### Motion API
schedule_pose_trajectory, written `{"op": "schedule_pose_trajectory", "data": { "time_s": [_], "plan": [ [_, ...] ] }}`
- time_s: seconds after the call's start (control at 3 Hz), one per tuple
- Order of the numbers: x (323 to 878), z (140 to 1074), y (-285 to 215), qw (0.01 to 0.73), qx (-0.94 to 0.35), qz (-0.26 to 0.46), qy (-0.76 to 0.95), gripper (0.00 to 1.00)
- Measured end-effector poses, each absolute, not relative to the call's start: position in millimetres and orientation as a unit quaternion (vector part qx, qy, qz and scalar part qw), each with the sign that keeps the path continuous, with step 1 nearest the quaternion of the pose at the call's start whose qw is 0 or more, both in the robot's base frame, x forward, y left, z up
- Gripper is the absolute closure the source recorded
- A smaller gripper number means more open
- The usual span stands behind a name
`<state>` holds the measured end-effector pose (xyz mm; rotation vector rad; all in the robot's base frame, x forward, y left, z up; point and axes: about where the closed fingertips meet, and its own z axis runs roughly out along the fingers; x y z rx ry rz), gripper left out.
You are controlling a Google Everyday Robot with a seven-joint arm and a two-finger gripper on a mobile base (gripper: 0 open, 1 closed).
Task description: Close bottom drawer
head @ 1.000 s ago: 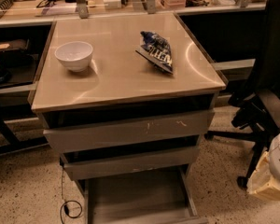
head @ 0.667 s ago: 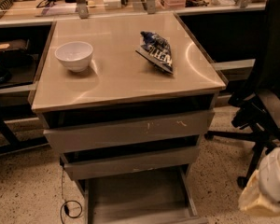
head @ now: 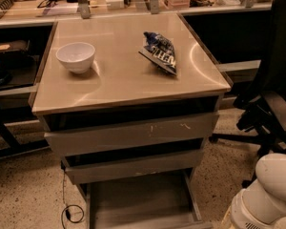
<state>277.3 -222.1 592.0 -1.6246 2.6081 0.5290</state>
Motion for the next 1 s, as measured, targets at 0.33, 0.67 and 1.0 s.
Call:
{"op": "schedule_pose_trajectory", "data": {
  "time_s": [0.33,0.67,1.0],
  "plan": [
    [277,592,-222,0.012,-0.521,0.170,0.836,1.00],
    [273,549,-225,0.000,-0.497,0.185,0.848,1.00],
    [276,476,-230,0.010,-0.466,0.204,0.861,1.00]
  ]
}}
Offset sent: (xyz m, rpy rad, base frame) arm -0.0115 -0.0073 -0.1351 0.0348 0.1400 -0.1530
